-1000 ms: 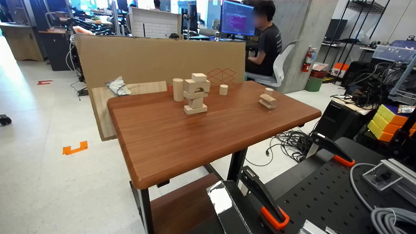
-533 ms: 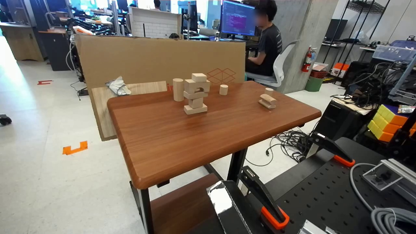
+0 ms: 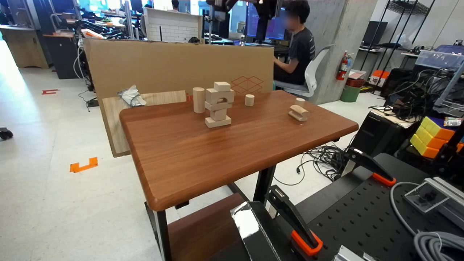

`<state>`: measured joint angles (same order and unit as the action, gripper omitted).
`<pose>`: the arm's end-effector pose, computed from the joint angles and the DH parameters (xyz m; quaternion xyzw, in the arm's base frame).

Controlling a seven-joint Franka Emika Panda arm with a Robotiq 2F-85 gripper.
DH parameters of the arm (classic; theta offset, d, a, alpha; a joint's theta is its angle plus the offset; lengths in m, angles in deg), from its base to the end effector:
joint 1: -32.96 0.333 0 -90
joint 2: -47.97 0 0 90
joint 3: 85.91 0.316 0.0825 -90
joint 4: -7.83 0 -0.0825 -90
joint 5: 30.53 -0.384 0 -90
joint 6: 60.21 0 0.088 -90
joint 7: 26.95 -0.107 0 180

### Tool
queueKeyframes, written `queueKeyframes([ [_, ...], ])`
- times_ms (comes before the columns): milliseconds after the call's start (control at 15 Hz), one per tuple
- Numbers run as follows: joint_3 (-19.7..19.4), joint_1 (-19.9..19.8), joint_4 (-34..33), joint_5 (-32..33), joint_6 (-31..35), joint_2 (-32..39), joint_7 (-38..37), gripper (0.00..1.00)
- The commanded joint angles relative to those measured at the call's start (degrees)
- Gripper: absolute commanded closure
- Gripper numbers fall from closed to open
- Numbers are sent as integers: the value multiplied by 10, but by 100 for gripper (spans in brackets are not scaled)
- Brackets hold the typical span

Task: Remove the small block from the stack

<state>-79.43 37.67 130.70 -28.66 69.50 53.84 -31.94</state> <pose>0.5450 0.1063 0.3578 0.9979 0.0640 0.0097 0.0056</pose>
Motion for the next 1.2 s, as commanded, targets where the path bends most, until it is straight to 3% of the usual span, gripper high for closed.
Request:
queueKeyframes([
  [0, -5, 10, -40, 12, 12, 49, -12, 0],
  [1133, -17, 24, -129, 13, -1, 180, -28, 0],
])
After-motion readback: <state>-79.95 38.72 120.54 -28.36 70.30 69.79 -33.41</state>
